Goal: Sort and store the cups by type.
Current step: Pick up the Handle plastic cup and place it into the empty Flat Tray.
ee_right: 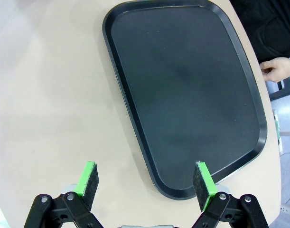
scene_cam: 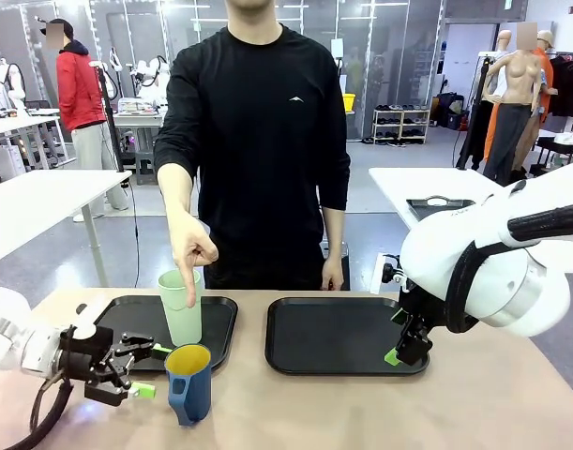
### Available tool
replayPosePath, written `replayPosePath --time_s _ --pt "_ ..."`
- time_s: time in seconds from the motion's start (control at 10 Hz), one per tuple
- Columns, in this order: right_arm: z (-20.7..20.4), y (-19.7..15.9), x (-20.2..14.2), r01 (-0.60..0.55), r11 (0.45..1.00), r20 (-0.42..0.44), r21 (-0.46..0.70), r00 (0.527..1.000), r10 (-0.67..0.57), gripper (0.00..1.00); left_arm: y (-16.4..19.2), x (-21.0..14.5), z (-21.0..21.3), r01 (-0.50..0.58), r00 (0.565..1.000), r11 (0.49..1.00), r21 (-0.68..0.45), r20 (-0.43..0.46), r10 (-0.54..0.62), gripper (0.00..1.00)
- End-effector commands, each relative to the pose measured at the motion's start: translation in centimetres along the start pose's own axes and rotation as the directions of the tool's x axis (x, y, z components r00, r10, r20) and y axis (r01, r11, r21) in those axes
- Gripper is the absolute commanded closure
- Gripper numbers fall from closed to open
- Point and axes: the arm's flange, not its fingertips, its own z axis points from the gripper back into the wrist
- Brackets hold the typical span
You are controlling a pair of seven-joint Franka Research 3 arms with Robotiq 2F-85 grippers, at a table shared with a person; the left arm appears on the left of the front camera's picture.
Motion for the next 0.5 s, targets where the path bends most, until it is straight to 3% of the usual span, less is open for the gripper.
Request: replayPosePath --time_s 0.0,0.3,0.4 --pt "-0.3 0.0 -0.1 -0.005 1.000 0.021 -0.010 1.000 0.006 0.00 -0.1 -2.3 -1.2 0.048 0.997 0.999 0.017 0.058 -0.049 0.00" --pt "-0.3 0.0 -0.1 -0.005 1.000 0.021 -0.010 1.000 0.006 0.00 0.0 -2.5 -2.8 0.050 0.998 0.999 0.001 0.029 -0.050 0.00" --pt "-0.3 0.0 -0.1 -0.005 1.000 0.021 -0.010 1.000 0.006 0.00 0.6 0.0 -1.0 0.001 1.000 1.000 -0.008 0.025 -0.001 0.00"
